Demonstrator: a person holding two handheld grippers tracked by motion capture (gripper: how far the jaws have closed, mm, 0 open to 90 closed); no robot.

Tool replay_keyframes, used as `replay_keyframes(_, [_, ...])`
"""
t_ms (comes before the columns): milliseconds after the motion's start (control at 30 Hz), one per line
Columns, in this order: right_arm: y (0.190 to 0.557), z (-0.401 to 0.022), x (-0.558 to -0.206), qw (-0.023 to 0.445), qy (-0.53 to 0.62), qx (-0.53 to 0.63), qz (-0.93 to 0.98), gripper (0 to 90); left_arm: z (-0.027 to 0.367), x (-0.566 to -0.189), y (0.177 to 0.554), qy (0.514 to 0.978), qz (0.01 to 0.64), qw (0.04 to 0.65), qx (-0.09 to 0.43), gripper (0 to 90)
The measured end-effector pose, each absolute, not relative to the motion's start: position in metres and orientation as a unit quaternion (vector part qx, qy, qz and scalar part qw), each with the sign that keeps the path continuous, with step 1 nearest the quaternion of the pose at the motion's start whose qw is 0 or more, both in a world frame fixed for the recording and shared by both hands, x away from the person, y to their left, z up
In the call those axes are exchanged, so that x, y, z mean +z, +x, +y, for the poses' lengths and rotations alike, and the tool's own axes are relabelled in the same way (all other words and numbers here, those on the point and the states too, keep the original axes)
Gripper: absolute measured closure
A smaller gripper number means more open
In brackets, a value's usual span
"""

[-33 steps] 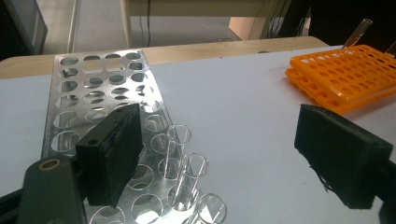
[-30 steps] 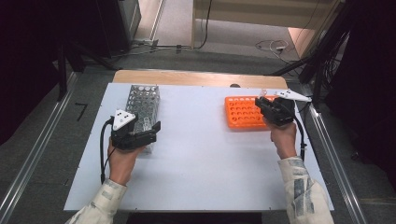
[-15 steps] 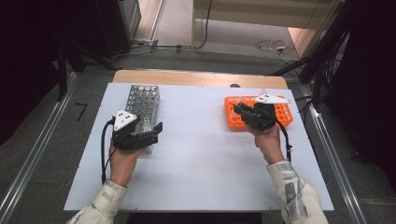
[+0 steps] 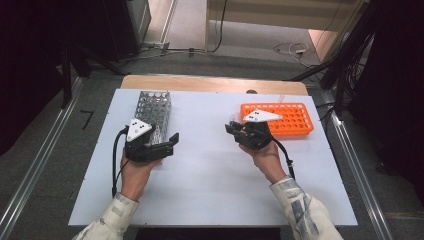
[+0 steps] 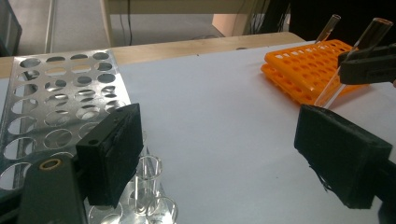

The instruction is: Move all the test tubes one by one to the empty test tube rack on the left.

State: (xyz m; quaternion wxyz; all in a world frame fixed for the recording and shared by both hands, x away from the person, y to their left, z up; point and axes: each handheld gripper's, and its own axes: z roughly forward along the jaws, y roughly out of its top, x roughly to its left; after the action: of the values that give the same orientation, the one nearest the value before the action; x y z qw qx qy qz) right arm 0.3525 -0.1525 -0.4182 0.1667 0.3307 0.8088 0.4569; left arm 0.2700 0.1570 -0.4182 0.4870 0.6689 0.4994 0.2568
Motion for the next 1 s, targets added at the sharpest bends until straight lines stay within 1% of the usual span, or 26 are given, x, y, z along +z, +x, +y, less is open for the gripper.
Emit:
replay_keyframes(600, [0.339,-0.118,-0.436,0.148,0.295,0.438,0.836,73.6,0.135,-0.415,0.268,0.683,0.477,0.500,0.237,16.2])
replay_keyframes(800, [0.336,-0.112,-0.437,0.143,0.290,0.438,0.838,73.6,0.127,-0.414,0.268,0.687,0.470,0.503,0.233,18.6])
replay_keyframes(1000, [0.333,-0.104,-0.439,0.138,0.282,0.440,0.842,73.6,0.119,-0.413,0.268,0.692,0.458,0.509,0.228,22.9])
